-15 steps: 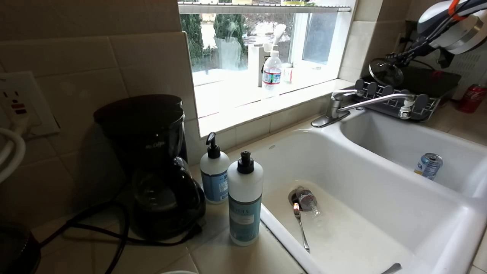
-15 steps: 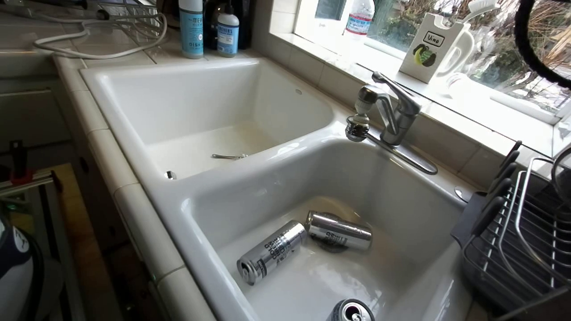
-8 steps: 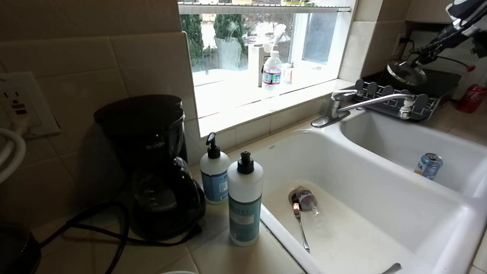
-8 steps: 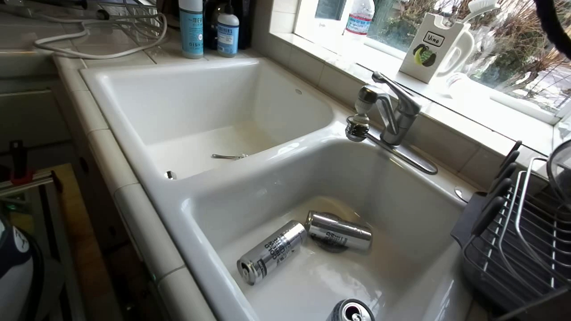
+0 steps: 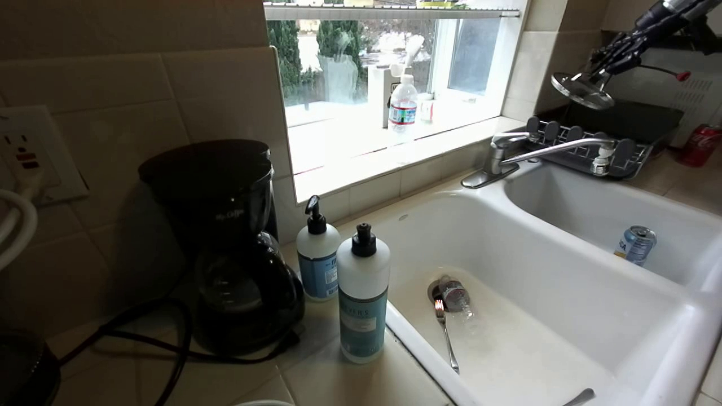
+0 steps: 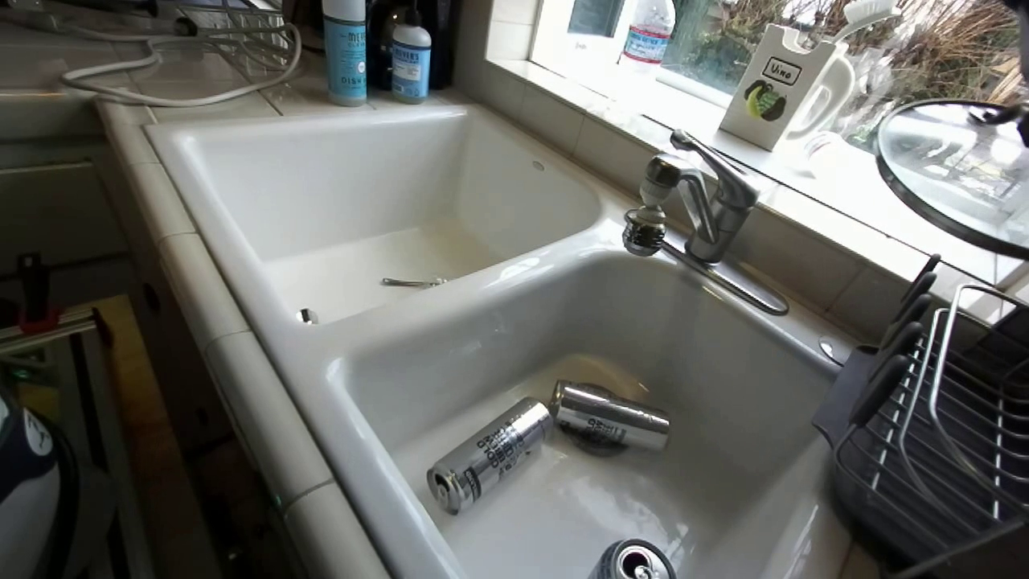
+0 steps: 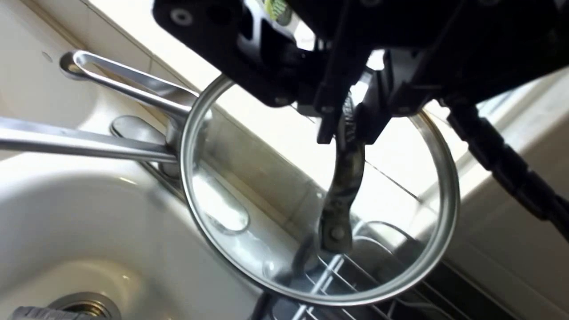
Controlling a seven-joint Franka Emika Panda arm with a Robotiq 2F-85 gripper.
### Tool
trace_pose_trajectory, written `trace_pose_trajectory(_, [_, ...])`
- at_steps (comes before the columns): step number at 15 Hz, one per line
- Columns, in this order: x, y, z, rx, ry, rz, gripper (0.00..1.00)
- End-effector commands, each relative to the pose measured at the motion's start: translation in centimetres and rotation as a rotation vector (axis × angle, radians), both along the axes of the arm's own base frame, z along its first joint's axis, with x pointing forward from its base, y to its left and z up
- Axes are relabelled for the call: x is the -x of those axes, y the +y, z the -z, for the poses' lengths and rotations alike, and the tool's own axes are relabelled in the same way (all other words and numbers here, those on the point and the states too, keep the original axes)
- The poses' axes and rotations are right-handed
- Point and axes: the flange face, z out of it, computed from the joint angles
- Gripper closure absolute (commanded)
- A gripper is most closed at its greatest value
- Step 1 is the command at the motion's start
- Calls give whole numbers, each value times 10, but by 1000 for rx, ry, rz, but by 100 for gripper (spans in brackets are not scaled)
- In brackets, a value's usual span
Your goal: Remove the glass lid from the drying rack and put it on the window sill
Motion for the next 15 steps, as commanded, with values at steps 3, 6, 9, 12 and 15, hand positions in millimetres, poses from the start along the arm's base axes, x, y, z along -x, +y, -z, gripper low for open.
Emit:
trace_pose_trajectory(3, [-82, 66, 1, 5, -7, -192, 95])
trace_pose_trajectory(6, [-124, 96, 6, 9, -14, -257, 95])
trace_pose_trajectory(9, [-145, 102, 8, 3, -21, -270, 95])
trace_pose_trajectory(12, [-144, 107, 19, 19, -14, -258, 81])
trace_pose_trajectory(15, [-153, 108, 24, 26, -9, -268, 95])
